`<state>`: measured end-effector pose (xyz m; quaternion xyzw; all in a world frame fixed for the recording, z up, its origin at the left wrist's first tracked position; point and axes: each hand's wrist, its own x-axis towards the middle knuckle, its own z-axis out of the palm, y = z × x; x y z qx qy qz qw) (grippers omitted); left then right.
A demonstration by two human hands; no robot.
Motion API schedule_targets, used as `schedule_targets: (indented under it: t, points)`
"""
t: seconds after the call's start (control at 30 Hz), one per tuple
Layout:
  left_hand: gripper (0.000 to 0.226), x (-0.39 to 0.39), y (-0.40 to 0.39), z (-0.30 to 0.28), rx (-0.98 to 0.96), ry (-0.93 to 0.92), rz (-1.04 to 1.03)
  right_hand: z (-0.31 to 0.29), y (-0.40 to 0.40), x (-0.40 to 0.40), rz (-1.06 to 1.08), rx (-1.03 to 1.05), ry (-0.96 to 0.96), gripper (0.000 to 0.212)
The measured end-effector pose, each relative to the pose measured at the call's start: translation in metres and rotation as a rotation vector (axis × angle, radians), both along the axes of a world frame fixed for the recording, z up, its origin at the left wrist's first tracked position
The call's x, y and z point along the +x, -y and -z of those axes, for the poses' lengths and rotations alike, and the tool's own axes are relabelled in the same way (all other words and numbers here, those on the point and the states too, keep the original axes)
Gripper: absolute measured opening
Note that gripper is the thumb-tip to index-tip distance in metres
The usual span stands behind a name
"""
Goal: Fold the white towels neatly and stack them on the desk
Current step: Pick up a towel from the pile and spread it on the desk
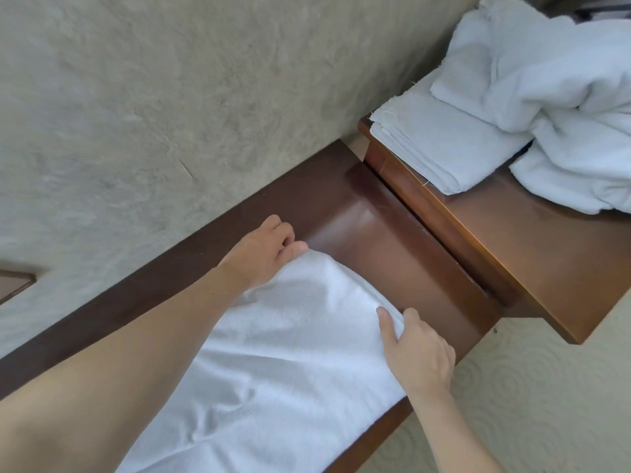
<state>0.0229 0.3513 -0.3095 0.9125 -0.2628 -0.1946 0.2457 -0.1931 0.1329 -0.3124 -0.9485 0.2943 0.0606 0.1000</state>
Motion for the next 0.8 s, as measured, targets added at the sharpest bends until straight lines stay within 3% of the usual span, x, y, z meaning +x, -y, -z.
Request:
schedule_targets:
  t: [0.23,0.43,0.5,0.57,0.7,0.8]
  points:
    - [0.035,0.039,0.017,-0.017,0.089,0.124,0.199,0.005,0.006,-0.003,-0.134,0.011,0.154,0.058]
    - [0.057,0.062,0.033,-0.006,0.125,0.224,0.353,0.015,0.009,-0.006,-0.167,-0.089,0.238,0.057]
    - [0.053,0.060,0.035,-0.001,0.143,0.234,0.343,0.021,0.008,-0.007,-0.155,-0.118,0.285,0.056]
    - [0.044,0.052,0.034,0.004,0.106,0.202,0.179,0.024,0.009,-0.008,-0.136,-0.139,0.310,0.054]
    - [0.042,0.028,0.017,0.003,-0.021,0.131,-0.385,0.027,0.007,-0.009,-0.117,-0.155,0.330,0.052]
    - [0.048,0.020,0.002,0.002,0.072,-0.022,-0.475,0.027,0.006,-0.008,-0.112,-0.162,0.348,0.050]
